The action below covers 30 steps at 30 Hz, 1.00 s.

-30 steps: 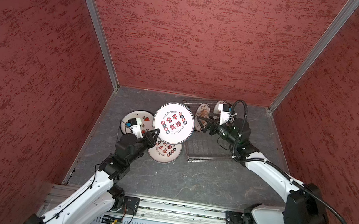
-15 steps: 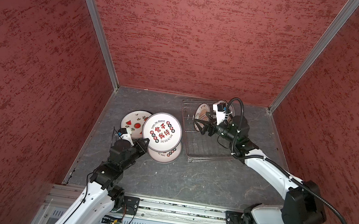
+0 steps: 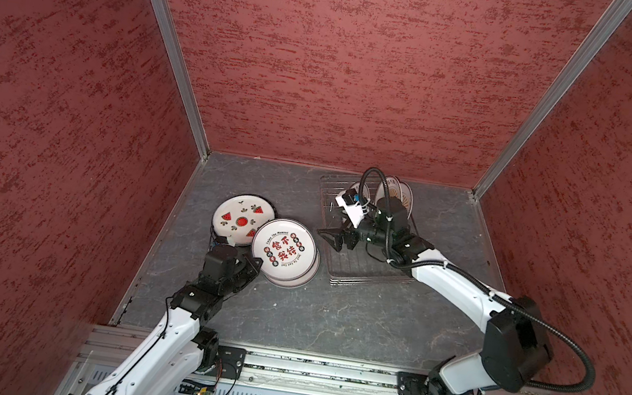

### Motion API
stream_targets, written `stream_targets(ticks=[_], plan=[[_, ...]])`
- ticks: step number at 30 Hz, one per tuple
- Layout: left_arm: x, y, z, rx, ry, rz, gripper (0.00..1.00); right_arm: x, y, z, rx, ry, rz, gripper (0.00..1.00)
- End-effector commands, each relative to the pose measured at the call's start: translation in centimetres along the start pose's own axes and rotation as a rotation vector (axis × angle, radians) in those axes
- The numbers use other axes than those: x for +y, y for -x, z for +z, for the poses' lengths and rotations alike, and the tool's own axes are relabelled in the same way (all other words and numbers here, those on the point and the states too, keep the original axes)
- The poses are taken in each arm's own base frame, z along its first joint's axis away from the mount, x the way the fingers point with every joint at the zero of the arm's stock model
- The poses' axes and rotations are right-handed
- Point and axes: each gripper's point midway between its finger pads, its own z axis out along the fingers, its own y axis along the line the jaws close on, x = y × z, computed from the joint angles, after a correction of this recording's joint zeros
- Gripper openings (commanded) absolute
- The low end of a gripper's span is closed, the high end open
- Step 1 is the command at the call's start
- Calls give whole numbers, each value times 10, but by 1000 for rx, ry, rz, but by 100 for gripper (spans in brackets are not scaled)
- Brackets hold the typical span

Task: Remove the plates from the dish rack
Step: 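Open the right gripper and lower the plate onto the red-text plate with the left, then open the left gripper to release the plate while the right moves to the rack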

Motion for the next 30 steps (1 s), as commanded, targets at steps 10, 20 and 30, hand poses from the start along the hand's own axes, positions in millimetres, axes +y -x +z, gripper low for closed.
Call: stream_targets(ticks=[10,20,30], plan=[[-4,4,9,-3,-12,-5,0,7,-29,33,155,35,-88,99],[10,2,15,-15,57,-16,0,20,-41,41,203,92,-99,98],[12,-4,27,18,94,-8,0,19,-45,44,219,86,-105,97]])
